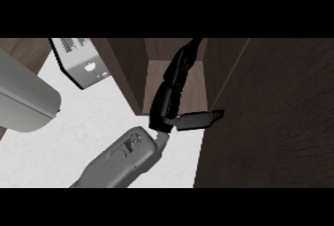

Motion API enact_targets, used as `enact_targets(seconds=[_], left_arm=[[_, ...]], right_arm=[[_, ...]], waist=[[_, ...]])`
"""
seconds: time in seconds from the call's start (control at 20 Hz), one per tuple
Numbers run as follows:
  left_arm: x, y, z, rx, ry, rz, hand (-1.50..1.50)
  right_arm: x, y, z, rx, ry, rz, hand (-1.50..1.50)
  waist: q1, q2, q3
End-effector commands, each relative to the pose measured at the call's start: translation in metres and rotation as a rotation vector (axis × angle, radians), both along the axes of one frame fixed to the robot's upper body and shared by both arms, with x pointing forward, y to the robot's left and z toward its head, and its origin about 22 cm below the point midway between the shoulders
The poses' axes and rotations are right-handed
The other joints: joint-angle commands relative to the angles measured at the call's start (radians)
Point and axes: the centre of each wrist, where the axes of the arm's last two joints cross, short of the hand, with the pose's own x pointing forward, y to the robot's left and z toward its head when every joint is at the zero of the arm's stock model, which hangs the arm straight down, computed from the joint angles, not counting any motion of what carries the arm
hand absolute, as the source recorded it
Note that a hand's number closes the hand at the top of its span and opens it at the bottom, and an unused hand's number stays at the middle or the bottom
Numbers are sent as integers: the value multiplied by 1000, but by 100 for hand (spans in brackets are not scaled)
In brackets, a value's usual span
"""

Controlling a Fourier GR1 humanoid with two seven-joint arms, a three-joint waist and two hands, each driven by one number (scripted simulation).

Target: Pick up the wine, place it into the cabinet and close the cabinet

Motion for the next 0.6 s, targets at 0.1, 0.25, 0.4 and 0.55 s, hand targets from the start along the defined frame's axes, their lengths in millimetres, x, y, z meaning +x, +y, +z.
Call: enact_targets(seconds=[0.1, 0.25, 0.4, 0.55], left_arm=[[-59, -4, -7, -126, 5, 3, -150], [-89, -11, 12, -174, 22, 7, -150], [-107, 12, 10, -173, 41, 31, 150], [-135, 29, 6, -201, 64, -25, 150]], right_arm=[[-27, -3, 5, 1, -15, 16, -150], [-18, -1, 9, 23, -27, 6, -150], [-4, 7, 11, 23, -4, -19, -150], [-22, 6, -13, -9, -7, -7, -150]], waist=[[-15, 2, -2], [-9, 1, -1], [-4, 4, -2], [-6, 4, -1]])
